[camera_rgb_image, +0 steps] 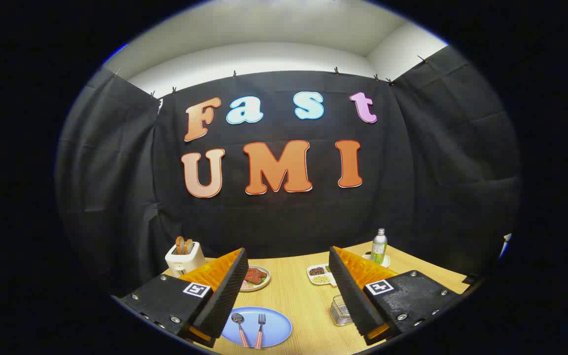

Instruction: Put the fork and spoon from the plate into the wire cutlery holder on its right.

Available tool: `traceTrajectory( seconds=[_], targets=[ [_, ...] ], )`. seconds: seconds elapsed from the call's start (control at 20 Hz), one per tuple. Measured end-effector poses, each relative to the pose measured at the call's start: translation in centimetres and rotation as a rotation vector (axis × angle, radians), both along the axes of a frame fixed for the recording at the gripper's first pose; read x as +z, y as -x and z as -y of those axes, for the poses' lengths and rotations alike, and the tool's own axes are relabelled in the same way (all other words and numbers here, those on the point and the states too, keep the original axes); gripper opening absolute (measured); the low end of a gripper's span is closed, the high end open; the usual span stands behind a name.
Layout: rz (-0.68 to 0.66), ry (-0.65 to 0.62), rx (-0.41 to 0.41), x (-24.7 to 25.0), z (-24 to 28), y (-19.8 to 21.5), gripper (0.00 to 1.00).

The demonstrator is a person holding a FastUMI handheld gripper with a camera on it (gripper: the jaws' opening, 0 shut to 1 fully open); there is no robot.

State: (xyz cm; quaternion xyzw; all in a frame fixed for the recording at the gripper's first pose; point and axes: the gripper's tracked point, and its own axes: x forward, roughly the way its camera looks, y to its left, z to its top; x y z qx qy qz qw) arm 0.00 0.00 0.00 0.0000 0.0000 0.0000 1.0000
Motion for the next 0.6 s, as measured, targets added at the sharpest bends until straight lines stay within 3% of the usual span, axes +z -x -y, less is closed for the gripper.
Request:
traceTrajectory(
  seconds=[0.2,0.6],
  targets=[
    [-0.026,0.064,0.017,-0.2,-0.6,0.4,0.98],
    [-0.068,0.052,0.048,-1.9,-2.0,0.9,0.98]
  ],
)
